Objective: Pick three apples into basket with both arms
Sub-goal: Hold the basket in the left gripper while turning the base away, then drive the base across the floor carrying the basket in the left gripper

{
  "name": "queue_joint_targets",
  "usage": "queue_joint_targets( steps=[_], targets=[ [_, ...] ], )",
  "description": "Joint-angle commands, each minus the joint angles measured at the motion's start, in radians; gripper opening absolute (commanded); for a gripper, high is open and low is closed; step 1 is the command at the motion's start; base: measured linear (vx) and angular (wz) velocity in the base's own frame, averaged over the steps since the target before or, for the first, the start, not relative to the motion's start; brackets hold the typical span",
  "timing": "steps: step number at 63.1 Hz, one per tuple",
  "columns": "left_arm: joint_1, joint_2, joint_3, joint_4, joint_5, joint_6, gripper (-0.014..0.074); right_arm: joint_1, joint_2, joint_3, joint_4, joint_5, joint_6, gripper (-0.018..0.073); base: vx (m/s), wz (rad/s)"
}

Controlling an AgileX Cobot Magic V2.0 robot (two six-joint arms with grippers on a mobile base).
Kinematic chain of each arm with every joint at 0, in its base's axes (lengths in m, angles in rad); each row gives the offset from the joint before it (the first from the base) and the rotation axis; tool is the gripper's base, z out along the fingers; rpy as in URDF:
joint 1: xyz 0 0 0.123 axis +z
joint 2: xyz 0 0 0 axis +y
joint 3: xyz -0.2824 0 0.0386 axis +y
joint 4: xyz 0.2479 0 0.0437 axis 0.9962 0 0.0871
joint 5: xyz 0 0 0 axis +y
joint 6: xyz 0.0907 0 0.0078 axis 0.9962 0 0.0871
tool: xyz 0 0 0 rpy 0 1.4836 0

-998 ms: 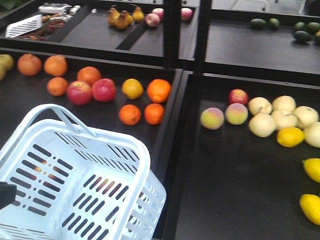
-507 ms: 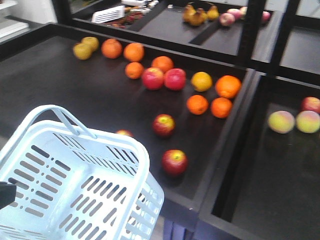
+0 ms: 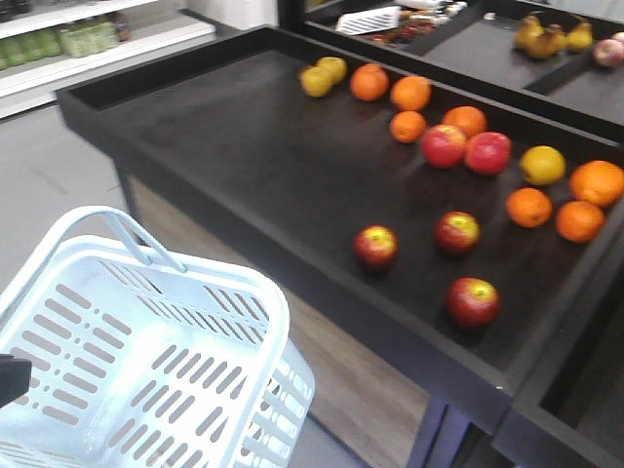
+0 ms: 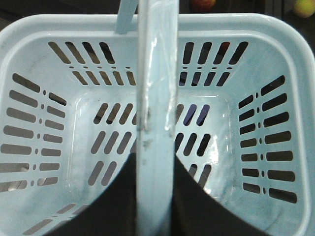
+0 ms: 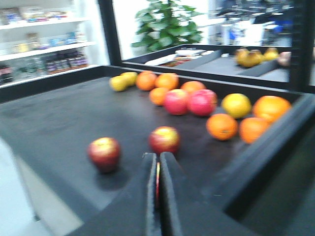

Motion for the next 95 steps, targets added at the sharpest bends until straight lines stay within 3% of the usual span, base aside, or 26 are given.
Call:
queue_joint_targets(
  steps=[1, 95],
  targets=[
    [-0.009, -0.001, -0.03, 0.0, -0.098, -0.009, -0.0006, -0.007, -0.014, 0.014, -0.012, -0.078, -0.004, -0.0004, -0.14, 0.56],
    [-0.009, -0.001, -0.03, 0.0, -0.098, -0.009, -0.0006, -0.007, -0.014, 0.014, -0.012, -0.078, -0.004, -0.0004, -0.11, 0.44]
  ],
)
